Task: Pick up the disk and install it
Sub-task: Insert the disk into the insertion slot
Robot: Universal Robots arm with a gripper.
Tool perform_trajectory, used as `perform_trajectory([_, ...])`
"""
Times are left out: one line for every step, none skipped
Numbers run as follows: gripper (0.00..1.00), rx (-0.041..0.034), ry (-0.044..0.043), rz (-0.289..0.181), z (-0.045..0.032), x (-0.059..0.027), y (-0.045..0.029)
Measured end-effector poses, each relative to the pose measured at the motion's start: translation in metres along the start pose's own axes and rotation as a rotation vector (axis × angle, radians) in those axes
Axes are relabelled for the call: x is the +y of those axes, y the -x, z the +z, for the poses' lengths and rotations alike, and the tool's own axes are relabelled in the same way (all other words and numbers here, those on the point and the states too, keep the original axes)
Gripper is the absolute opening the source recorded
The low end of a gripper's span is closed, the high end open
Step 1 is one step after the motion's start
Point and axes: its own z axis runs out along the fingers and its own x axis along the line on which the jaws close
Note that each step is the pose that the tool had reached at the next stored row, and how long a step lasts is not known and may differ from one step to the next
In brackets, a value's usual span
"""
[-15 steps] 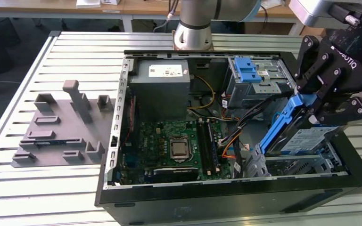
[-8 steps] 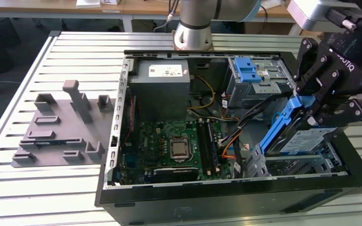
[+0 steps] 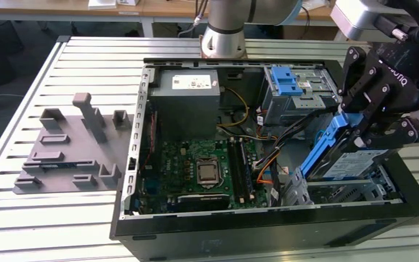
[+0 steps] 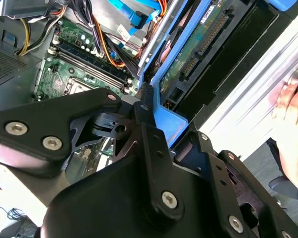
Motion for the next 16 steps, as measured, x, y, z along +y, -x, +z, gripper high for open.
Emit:
perform_trajectory([0.36,0.0001,0.0000,0.000,0.0004,0.0000,0.0000])
perform_trajectory([0.36,0.0000,0.0000,0.000,0.0009,0.0000,0.0000])
perform_trajectory([0.36,0.0000,0.0000,0.000,0.0014,0.0000,0.0000])
perform_trajectory([0.36,0.0000,0.0000,0.000,0.0019,-0.0001,0.0000])
perform_trajectory([0.36,0.0000,0.0000,0.000,0.0024,-0.0001,0.0000])
perform_trajectory([0.36,-0.0001,0.0000,0.000,0.0029,-0.0001,0.0000])
perform_trajectory([0.36,-0.0001,0.0000,0.000,0.0034,-0.0001,0.0000])
perform_trajectory([0.36,0.0000,0.0000,0.000,0.0039,-0.0001,-0.0001])
perform_trajectory([0.36,0.0000,0.0000,0.000,0.0044,-0.0001,-0.0001])
perform_trajectory([0.36,0.0000,0.0000,0.000,0.0049,-0.0002,-0.0001])
perform_trajectory([0.36,0.0000,0.0000,0.000,0.0055,-0.0002,-0.0001])
perform_trajectory([0.36,0.0000,0.0000,0.000,0.0060,-0.0002,-0.0001])
perform_trajectory([0.36,0.0000,0.0000,0.000,0.0066,-0.0002,-0.0001])
perform_trajectory([0.36,0.0000,0.0000,0.000,0.0072,-0.0003,-0.0001])
perform_trajectory([0.36,-0.0001,0.0000,0.000,0.0079,-0.0003,-0.0001])
perform_trajectory([0.36,-0.0001,0.0000,0.000,0.0086,-0.0003,-0.0001])
